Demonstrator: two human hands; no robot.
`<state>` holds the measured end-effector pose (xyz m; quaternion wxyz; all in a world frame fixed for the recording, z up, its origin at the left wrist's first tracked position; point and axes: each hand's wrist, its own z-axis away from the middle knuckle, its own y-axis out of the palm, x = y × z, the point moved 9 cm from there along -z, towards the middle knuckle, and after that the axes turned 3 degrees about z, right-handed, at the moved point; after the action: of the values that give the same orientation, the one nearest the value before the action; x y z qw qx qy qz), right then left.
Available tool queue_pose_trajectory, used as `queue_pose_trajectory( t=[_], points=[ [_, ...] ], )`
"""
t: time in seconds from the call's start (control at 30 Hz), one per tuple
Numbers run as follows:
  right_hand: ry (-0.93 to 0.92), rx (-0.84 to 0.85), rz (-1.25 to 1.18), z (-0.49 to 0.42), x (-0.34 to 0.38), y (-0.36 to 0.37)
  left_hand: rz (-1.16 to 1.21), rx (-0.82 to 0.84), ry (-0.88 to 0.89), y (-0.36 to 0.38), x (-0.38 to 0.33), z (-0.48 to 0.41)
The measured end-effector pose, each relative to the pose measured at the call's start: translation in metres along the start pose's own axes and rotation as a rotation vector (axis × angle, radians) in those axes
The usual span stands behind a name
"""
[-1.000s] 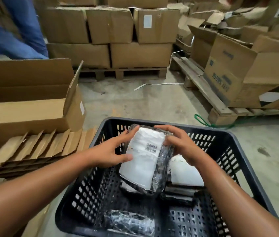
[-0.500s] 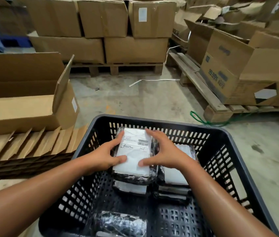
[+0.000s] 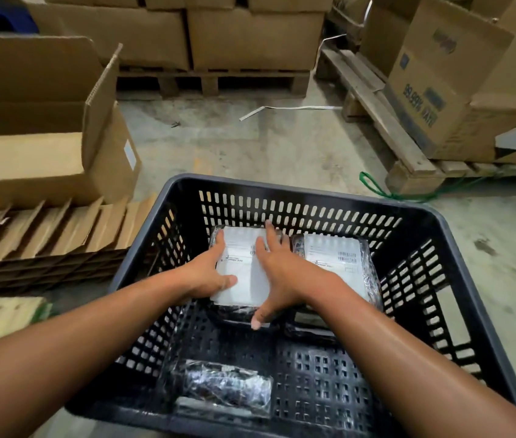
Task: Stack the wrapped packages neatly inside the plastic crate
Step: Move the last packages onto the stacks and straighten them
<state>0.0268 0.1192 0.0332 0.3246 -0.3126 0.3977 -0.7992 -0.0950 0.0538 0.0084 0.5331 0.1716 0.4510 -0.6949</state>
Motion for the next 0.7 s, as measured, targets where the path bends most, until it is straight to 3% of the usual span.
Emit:
queue_pose_trajectory(
  t=[0.13, 0.23, 0.37, 0.7],
  points=[
    [-0.023, -0.046, 0.303, 0.000, 0.012, 0.015, -0.089, -0.061, -0.071, 0.015, 0.015, -0.009],
    [0.113, -0.054, 0.452, 0.000, -0.005, 0.014, -0.153, 0.027, -0.095, 0.017, 0.018, -0.016],
    [0.145, -0.018, 0.487, -0.001, -0.021, 0.020, -0.438, 0.229, -0.124, 0.025, 0.027, -0.012],
    [0.106, -0.126, 0.439, -0.008, -0.026, 0.025, -0.393, 0.084, 0.050, 0.024, 0.026, -0.025]
  ],
)
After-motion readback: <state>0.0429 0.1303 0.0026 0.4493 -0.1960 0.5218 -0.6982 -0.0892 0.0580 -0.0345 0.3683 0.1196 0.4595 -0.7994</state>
